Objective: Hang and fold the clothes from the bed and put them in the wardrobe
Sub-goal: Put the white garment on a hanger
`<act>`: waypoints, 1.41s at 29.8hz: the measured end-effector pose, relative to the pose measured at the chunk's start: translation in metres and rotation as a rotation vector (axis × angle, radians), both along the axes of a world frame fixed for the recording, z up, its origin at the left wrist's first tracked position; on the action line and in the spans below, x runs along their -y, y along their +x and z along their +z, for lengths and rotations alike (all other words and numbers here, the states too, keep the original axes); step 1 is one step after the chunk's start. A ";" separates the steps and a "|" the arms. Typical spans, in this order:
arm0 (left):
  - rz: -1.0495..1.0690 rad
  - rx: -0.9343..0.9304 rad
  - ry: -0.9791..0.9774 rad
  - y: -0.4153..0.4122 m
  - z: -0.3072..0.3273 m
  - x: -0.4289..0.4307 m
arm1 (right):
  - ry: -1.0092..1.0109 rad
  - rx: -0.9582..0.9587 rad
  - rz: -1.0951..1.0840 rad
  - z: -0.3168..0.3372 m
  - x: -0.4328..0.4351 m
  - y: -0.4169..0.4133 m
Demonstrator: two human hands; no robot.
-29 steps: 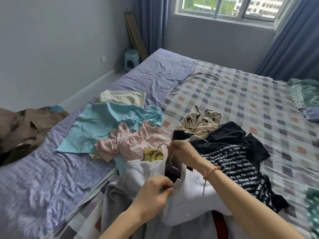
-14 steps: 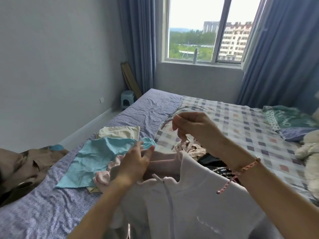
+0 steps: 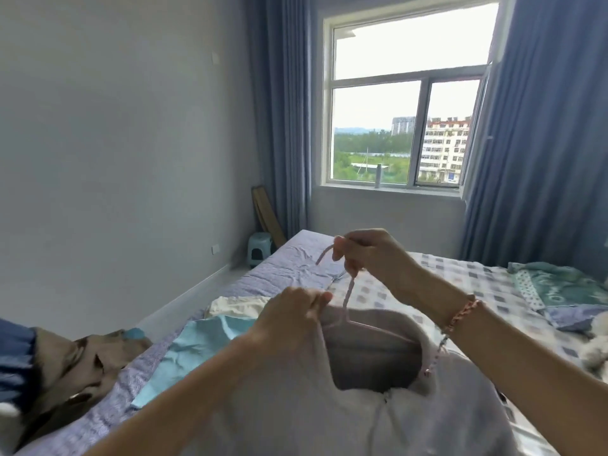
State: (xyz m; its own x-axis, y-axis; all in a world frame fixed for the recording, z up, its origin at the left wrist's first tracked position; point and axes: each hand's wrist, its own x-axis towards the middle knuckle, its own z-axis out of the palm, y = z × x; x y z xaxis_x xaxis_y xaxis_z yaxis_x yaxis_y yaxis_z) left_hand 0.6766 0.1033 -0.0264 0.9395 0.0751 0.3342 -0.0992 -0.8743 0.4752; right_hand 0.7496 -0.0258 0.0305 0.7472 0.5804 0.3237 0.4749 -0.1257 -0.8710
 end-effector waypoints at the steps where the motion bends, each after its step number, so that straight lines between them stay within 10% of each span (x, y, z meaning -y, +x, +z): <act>1: -0.070 -0.048 -0.111 -0.002 -0.002 -0.006 | -0.005 0.019 0.003 0.007 0.004 -0.002; 15: -0.305 0.250 0.106 -0.068 0.032 -0.091 | 0.104 0.218 -0.010 0.103 -0.003 -0.064; 39: 0.147 0.203 0.135 -0.130 0.059 -0.080 | 0.151 0.108 0.564 0.095 -0.104 -0.069; 42: 0.326 0.258 0.154 -0.163 0.063 -0.075 | -0.141 0.232 0.715 0.085 -0.103 -0.065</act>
State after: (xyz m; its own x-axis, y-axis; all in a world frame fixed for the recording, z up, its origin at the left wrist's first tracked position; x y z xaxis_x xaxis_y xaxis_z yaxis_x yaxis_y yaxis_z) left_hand 0.5137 0.1785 0.0363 0.7596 0.2845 0.5849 0.0954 -0.9382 0.3326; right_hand 0.6845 0.0774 0.1157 0.0959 0.9450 0.3129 0.6511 0.1782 -0.7378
